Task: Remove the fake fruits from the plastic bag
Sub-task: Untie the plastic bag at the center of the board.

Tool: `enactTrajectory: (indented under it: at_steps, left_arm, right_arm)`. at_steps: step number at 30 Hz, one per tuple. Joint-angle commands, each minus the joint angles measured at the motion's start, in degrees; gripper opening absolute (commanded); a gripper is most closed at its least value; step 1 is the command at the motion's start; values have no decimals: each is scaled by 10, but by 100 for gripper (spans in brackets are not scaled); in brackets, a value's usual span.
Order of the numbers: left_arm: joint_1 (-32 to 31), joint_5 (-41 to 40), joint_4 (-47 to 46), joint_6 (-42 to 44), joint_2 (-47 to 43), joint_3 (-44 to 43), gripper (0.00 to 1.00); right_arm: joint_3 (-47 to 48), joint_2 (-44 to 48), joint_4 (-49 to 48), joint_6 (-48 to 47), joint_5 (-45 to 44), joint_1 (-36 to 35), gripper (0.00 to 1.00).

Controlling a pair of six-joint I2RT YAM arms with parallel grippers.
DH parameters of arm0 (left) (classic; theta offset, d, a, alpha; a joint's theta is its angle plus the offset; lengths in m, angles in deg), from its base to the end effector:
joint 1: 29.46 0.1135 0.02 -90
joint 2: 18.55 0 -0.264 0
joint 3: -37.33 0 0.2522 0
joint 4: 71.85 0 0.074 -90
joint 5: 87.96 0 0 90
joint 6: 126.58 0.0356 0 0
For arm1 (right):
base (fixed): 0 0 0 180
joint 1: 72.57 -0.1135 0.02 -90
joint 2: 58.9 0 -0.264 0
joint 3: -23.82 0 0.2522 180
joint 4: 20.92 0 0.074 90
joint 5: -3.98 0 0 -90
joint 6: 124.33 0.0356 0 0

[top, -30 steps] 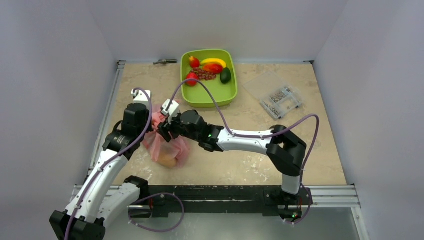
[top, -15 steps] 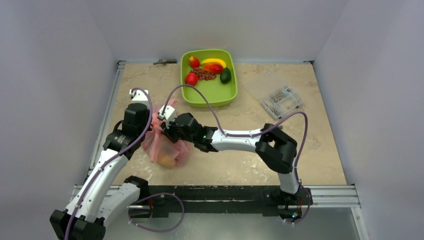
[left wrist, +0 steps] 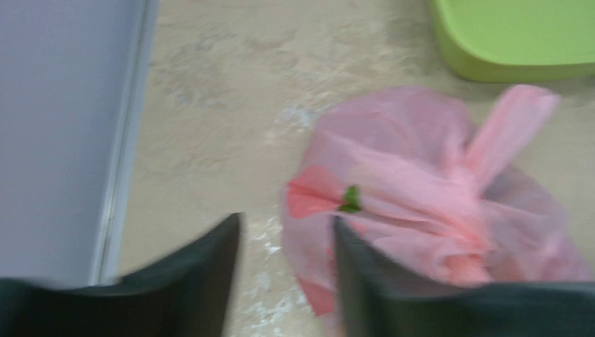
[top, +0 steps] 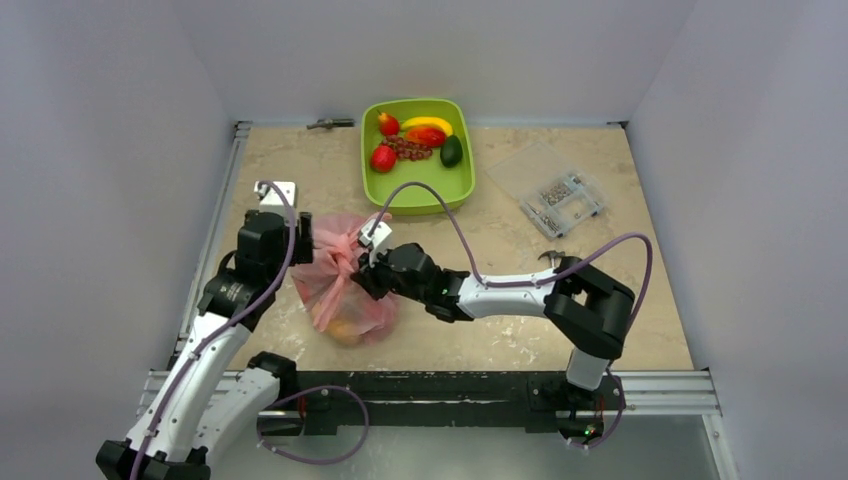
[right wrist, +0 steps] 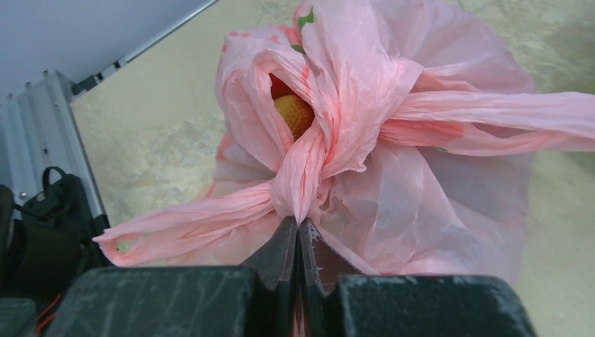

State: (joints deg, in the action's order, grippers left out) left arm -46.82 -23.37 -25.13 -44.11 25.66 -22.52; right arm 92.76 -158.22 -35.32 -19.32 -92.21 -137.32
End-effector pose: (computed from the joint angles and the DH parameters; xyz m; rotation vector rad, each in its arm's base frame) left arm 0.1616 -0.0345 0.3108 -0.0843 2.0602 0.2013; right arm 0.1679 0.3470 0.2164 -0.7433 1.7913 0.8562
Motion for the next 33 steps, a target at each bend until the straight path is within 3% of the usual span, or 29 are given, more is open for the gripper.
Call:
enactTrajectory:
  at_steps: [1,2,3,9,10,15,17,18,21,25,29,33]
  left_arm:
    - [1,196,-41,20,13,1,91]
    - [1,195,-30,18,28,-6,99]
    - [1,190,-20,19,47,-12,100]
    - [-1,237,17,26,152,-47,100]
    - [-1,229,26,27,166,-54,96]
    - [0,172,51,22,204,-71,42]
    - [0,127,69,14,215,-81,5]
    - [0,95,77,9,219,-86,0]
    - [4,0,82,-7,202,-84,0]
    - [26,-74,68,-25,150,-65,0]
    - [48,-63,42,-29,104,-47,0]
    - [49,-7,1,-10,58,-25,0]
  right_arm:
    - [68,-19,-2,-5,71,-2,0]
    - [76,-22,6,-10,76,-2,0]
    - [86,-24,17,-15,77,-2,0]
    - [115,-35,52,-27,79,-2,0]
    - [117,-35,54,-25,77,-2,0]
    - [107,-22,44,-8,72,-2,0]
    - [103,-18,41,-2,72,-3,0]
    - [101,-17,41,0,73,-3,0]
    - [92,-13,43,11,49,-3,0]
    - [17,8,-14,92,-56,-4,0]
    - [-70,15,-80,206,-111,-7,0]
    - [-46,-11,-29,192,-88,-14,0]
